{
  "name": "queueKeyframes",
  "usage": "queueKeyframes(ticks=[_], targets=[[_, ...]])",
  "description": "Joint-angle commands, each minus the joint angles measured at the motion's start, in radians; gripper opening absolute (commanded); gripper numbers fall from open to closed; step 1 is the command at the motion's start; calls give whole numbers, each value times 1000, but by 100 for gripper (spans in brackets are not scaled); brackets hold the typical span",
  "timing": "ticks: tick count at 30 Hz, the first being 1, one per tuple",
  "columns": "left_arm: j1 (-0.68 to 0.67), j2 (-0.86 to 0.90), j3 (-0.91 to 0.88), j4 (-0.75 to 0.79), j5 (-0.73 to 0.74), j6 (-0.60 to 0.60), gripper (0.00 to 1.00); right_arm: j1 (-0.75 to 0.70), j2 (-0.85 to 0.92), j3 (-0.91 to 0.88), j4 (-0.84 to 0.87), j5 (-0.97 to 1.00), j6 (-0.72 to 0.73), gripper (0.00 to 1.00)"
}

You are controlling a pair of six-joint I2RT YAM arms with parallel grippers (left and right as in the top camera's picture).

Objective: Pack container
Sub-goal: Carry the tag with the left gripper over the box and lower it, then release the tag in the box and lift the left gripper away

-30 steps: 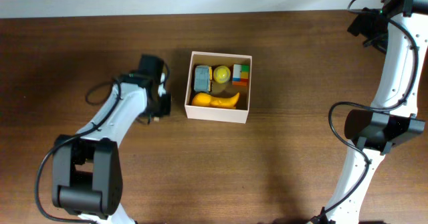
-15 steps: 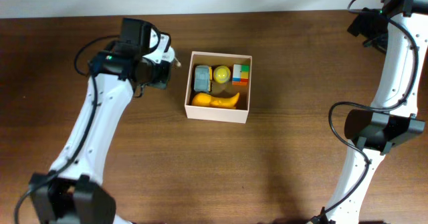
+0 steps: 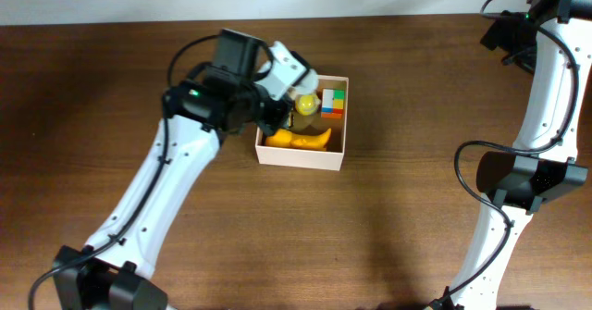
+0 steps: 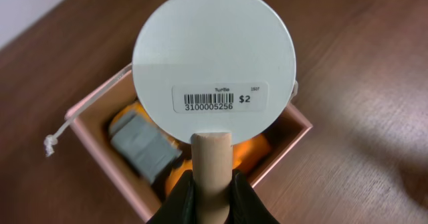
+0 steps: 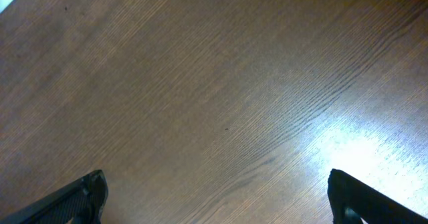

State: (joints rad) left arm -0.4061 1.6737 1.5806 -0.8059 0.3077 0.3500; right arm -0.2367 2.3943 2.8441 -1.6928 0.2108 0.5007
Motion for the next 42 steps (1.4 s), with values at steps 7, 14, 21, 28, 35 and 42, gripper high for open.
queueKeyframes(ticks=[7,14,21,28,35,42], targets=[[-46,103,15,27,11,57,2,0,-13,4,-5,2,5,99],[-46,218,15,43,64,161,2,0,-13,4,-5,2,5,99],[-46,274,15,30,63,304,3,0,-13,4,-5,2,5,99],[-46,297,15,-19,63,464,3,0,-13,4,-5,2,5,99],[-46,297,14,-21,63,463,61,0,-13,4,-5,2,5,99],[-46,297,14,-20,64,463,100,0,-13,4,-5,3,5,99]])
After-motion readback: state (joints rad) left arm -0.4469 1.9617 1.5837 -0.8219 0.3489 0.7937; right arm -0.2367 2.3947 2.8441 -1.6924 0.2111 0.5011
